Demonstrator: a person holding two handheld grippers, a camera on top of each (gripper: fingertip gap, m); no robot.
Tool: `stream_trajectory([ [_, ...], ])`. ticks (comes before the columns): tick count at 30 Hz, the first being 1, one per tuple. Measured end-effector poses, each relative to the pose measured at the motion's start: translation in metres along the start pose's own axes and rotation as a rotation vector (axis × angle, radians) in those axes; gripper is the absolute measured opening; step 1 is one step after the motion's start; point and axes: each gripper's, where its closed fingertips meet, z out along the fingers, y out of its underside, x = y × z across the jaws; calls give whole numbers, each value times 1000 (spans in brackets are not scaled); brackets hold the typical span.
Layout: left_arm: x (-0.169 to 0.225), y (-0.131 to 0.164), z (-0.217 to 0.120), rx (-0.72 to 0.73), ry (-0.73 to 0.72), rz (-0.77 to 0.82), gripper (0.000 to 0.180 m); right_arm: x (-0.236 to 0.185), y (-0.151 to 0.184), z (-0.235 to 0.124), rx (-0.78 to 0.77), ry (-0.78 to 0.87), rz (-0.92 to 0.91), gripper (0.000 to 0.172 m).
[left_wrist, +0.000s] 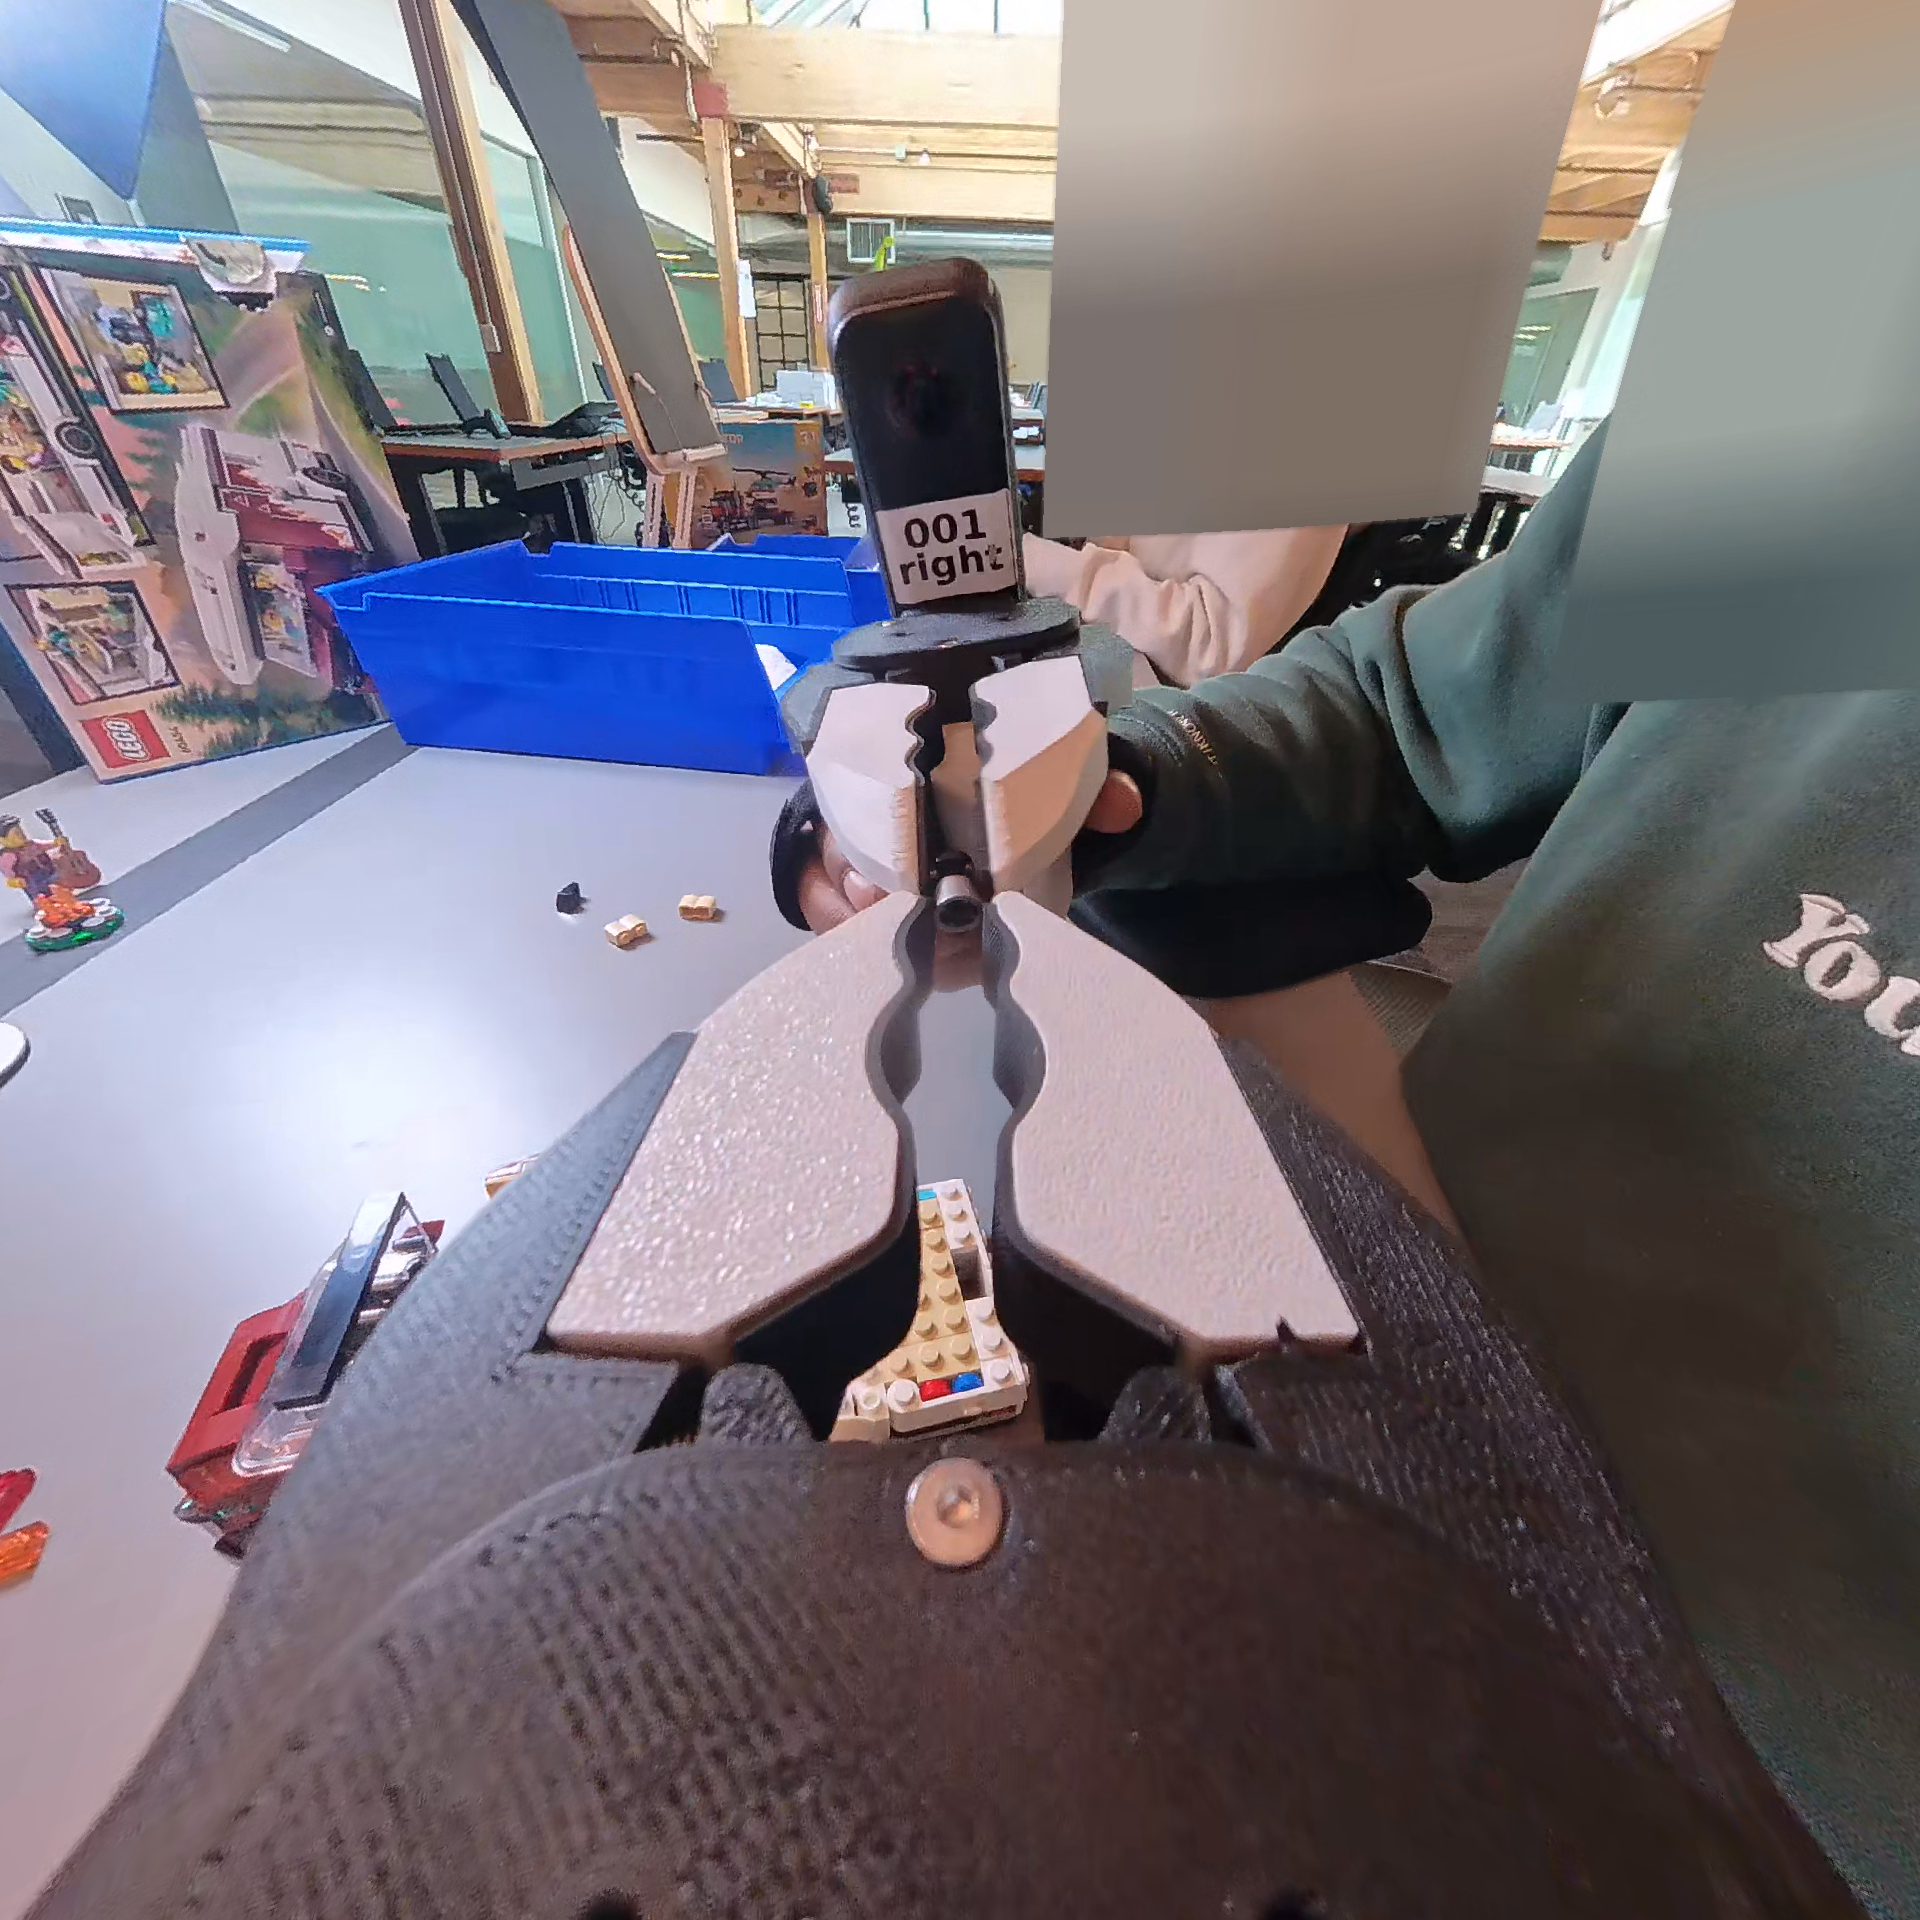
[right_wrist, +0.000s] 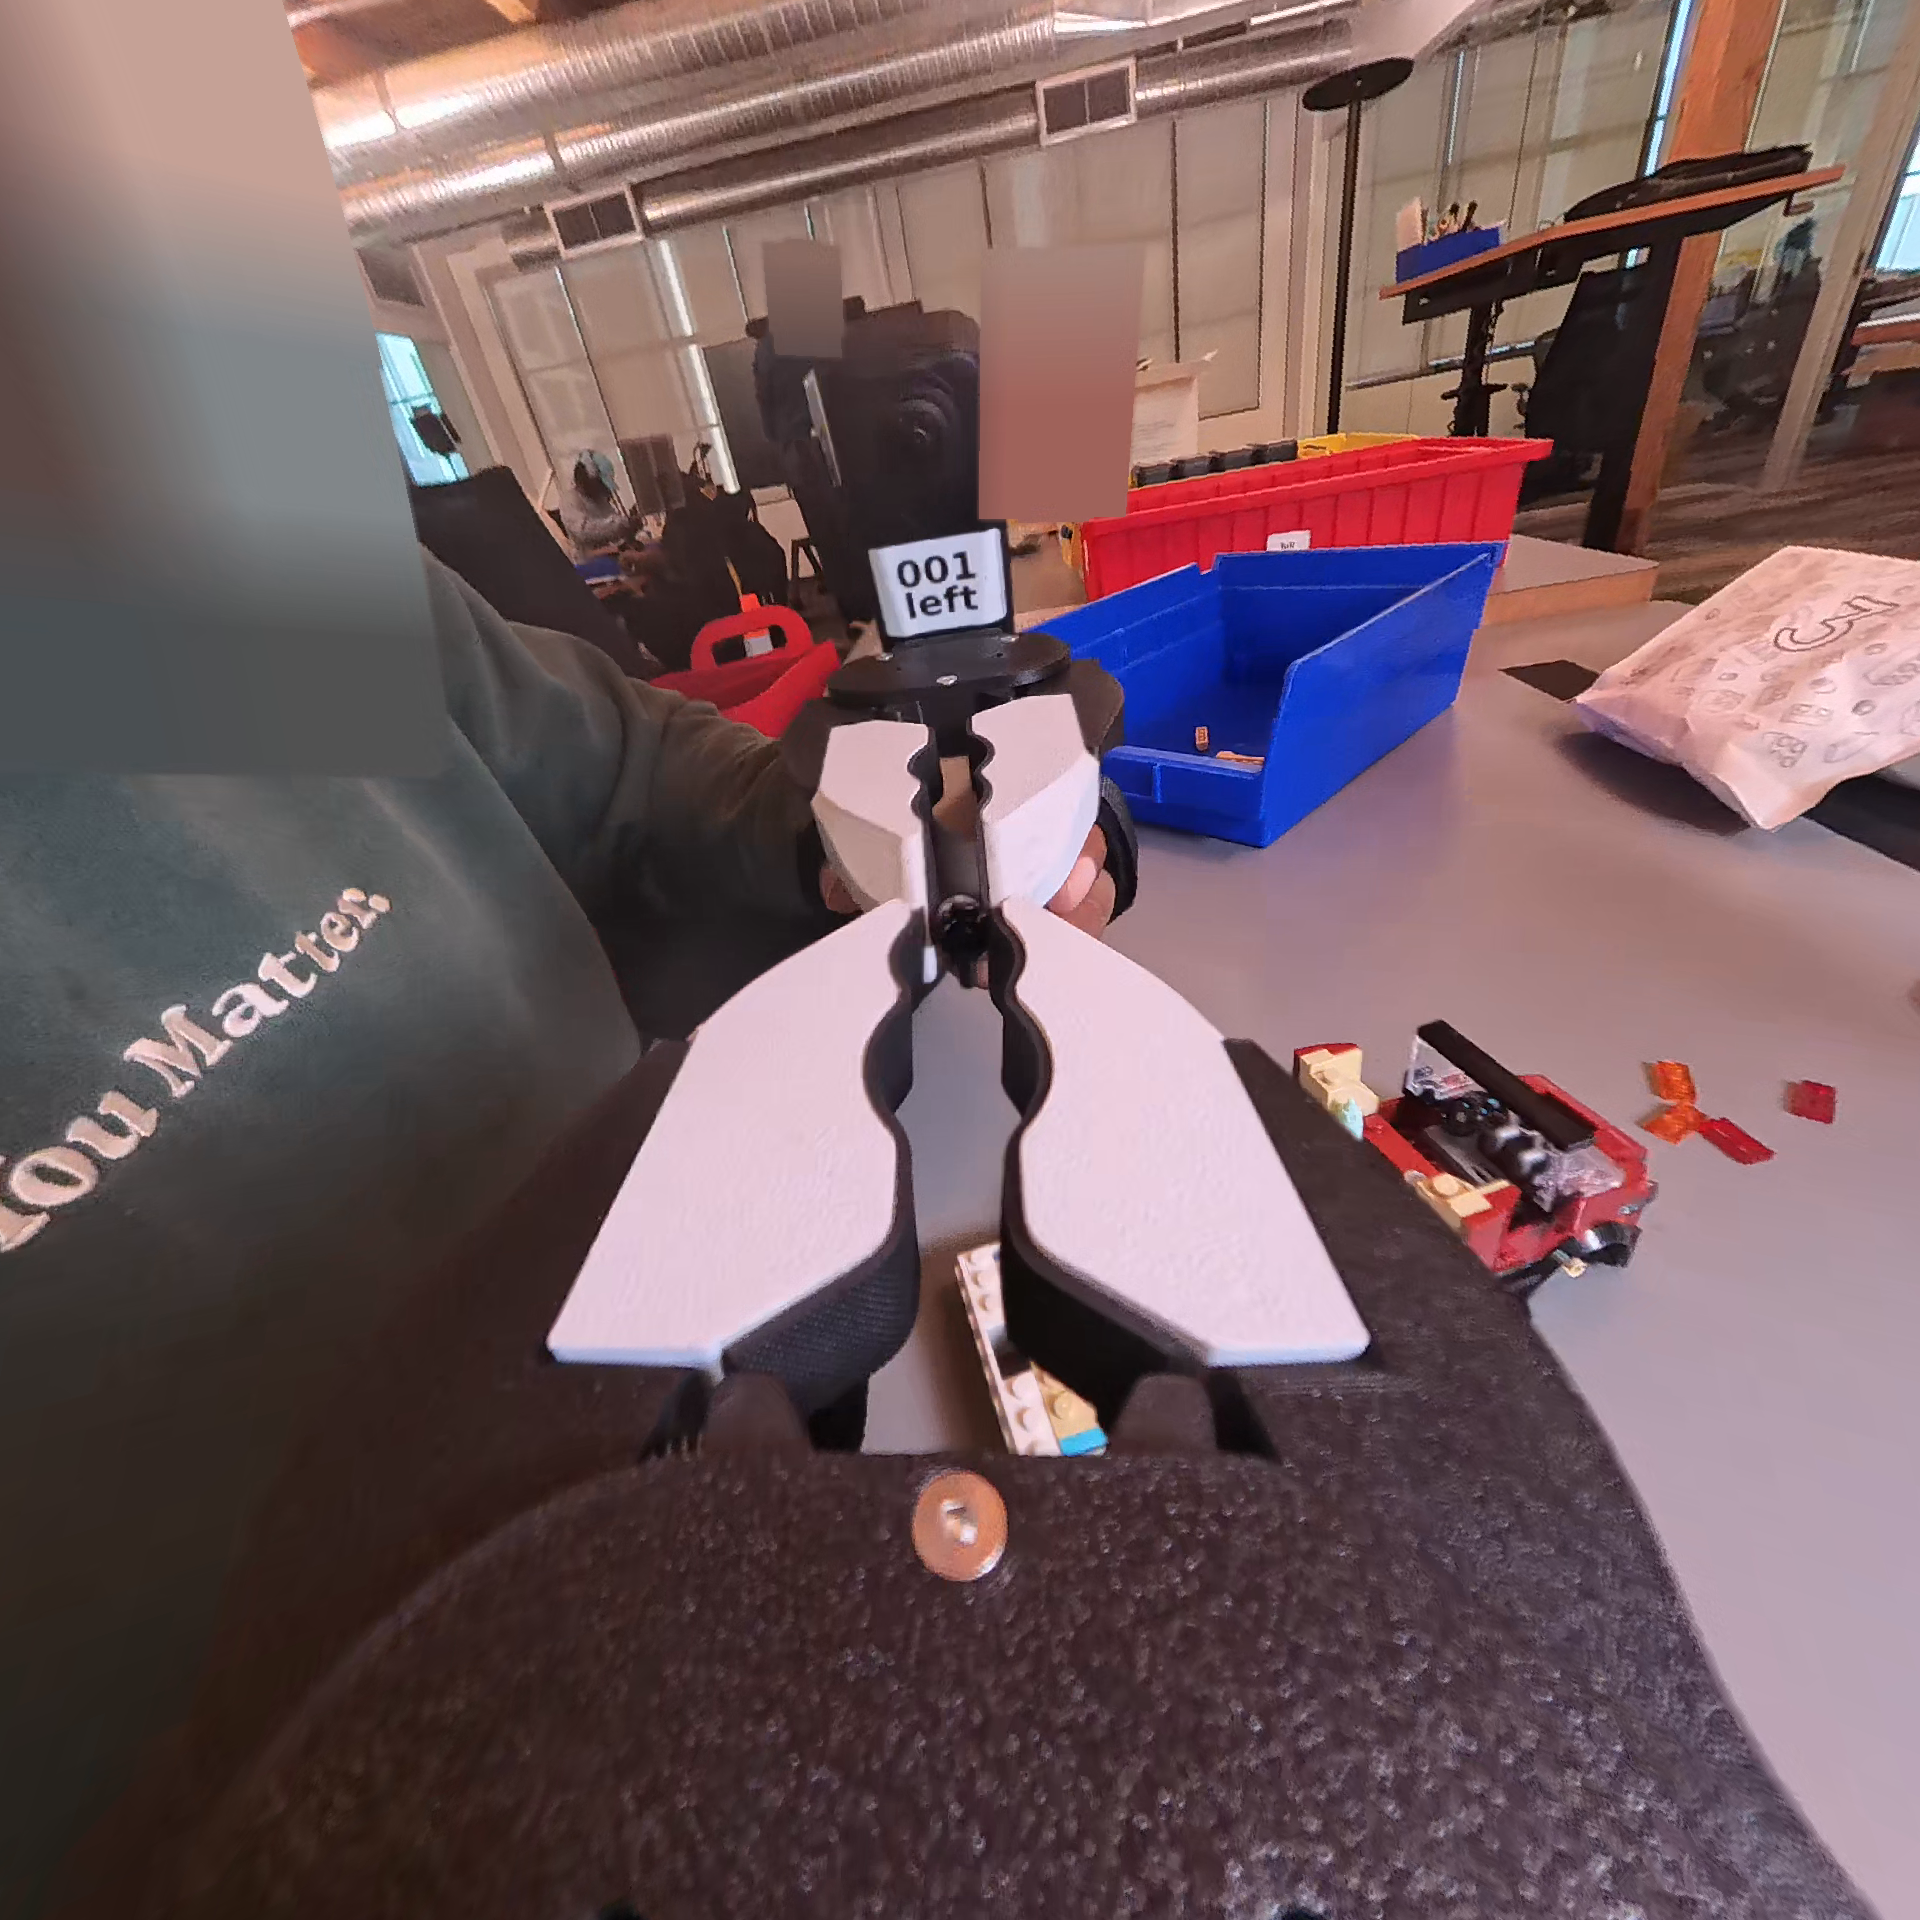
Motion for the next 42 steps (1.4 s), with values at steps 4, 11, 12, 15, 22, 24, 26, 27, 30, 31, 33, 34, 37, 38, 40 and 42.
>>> stream_trajectory([
  [4, -5, -3, -5, 29, 9, -49, 9, 2, 2, -3, -48, 40, -75, 16],
  [11, -6, 0, -5, 41, 40, -122, 9, 7, 7, 1, -61, 56, -51, 8],
  [12, -5, 2, -5, 36, 45, -119, 9, 7, 9, 1, -66, 57, -48, 7],
  [15, -4, 7, -4, 13, 53, -117, 9, 7, 14, 1, -90, 44, -33, 5],
  [22, -2, 25, -8, -66, 87, -143, 11, 8, 37, 4, -199, 52, -22, 4],
  [24, -2, 26, -8, -63, 93, -161, 11, 10, 43, 6, -213, 57, -6, 4],
  [26, -4, 29, -8, -73, 85, -162, 6, 10, 46, 7, -217, 50, 11, 4],
  [27, -5, 30, -8, -77, 86, -157, 4, 10, 47, 7, -218, 49, 16, 4],
  [30, -6, 31, -9, -78, 85, -159, 0, 11, 46, 7, -203, 52, 38, 4],
  [31, -7, 31, -9, -78, 78, -158, 1, 12, 46, 7, -199, 51, 47, 4],
  [33, -9, 31, -9, -79, 67, -154, 6, 11, 46, 7, -192, 43, 62, 4],
  [34, -9, 31, -10, -80, 65, -150, 8, 11, 46, 8, -187, 40, 68, 4],
  [37, -8, 31, -11, -87, 72, -148, 10, 10, 45, 8, -176, 36, 72, 4],
  [38, -7, 32, -11, -93, 81, -147, 13, 10, 43, 8, -165, 38, 73, 4],
  [40, -4, 35, -10, -113, 92, -144, 15, 11, 38, 7, -136, 39, 84, 4],
  [42, -3, 33, -7, -104, 89, -148, 12, 11, 36, 7, -134, 45, 71, 4],
])
